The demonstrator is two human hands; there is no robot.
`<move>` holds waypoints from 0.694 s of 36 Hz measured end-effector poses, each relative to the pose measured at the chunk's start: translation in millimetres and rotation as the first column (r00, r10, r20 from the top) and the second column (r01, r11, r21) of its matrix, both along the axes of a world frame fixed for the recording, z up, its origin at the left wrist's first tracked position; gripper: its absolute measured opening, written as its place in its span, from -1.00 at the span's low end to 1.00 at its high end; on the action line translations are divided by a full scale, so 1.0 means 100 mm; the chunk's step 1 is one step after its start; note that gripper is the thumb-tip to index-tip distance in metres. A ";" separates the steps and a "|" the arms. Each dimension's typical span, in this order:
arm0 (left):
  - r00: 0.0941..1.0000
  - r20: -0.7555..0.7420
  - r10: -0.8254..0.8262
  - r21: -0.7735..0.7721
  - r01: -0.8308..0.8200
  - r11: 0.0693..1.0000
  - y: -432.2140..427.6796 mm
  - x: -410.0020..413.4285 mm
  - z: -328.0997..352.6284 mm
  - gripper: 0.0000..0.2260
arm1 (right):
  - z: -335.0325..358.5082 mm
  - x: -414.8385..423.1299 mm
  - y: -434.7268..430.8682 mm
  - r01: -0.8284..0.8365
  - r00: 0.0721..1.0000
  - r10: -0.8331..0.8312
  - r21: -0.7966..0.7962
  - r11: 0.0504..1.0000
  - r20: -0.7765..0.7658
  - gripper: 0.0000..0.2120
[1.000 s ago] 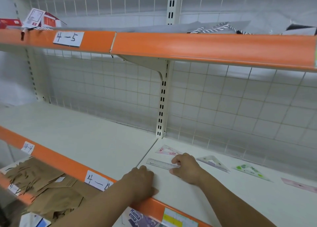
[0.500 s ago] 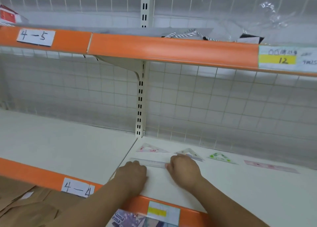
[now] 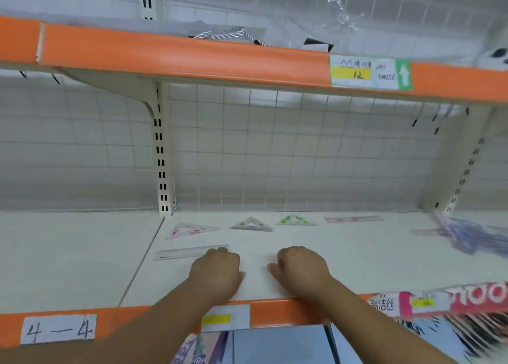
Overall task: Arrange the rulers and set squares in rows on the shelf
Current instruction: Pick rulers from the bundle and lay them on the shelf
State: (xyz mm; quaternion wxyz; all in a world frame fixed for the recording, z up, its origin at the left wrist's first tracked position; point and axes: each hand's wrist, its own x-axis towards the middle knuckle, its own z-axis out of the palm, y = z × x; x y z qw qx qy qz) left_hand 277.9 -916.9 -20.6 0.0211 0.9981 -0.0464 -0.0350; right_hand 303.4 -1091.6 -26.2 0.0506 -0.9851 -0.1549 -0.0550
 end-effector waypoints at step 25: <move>0.993 0.048 -0.109 -0.008 0.110 0.994 -2.10 0.27 0.11 -0.67 | 0.09 0.10 -2.07 0.146 0.989 -0.145 0.032 0.989 -0.036 -0.78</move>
